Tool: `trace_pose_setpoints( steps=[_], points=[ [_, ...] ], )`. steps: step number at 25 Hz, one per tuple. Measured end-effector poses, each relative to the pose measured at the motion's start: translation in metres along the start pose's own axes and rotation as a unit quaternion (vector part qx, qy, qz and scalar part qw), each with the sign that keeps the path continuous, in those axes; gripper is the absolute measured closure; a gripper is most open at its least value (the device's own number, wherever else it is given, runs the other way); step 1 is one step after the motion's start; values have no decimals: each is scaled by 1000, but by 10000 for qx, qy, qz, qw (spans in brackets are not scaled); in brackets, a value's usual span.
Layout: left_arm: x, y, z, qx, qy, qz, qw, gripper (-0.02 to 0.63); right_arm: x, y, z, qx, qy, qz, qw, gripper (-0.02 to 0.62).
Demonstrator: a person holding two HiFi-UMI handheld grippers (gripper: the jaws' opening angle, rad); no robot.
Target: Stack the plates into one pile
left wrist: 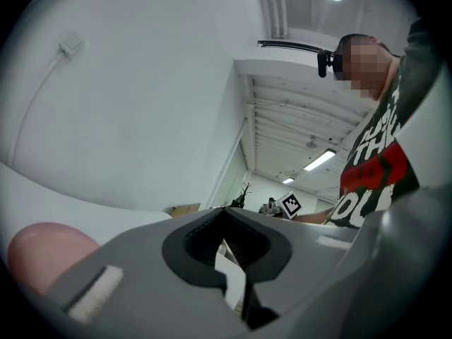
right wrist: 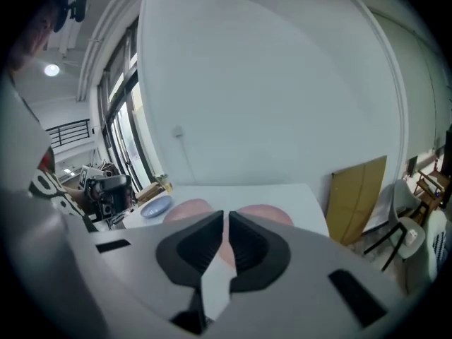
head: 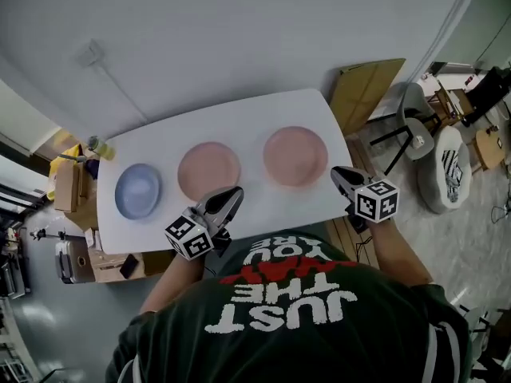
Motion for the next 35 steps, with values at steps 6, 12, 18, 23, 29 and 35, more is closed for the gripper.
trace_pose_setpoints(
  steps=[6,12,18,23,29,35],
  points=[
    [-36,-19,27,110,299,109,9994,598,-50,-21,-56,-234,92,608,9978,588],
    [-60,-37,26,256,864,147,9958,598,-101,-68,-146,-1062,-101,1630,9808,574],
    [-91,-49,25,396,1392,240,9892,598,-154,-113,-193,-1543,30,2650,9518,460],
    [-99,-55,19,481,1730,223,9835,598,-170,-123,-189,-1842,230,2898,9389,526],
    [-82,-54,23,577,1987,-5,9784,598,-168,-125,-198,-2541,27,3036,9183,577],
    [-36,-41,42,453,2196,-385,9738,598,-183,-73,-167,-2658,232,2700,9251,578]
  ],
)
Point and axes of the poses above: the fingertips, and each gripper's own axes: x backward along the fingers, z to its left, y out of its top, the point moved 6 cm from there along x, backward along the fingers, and after that the axes turned 5 degrees about -z, right-handed, at the moved point
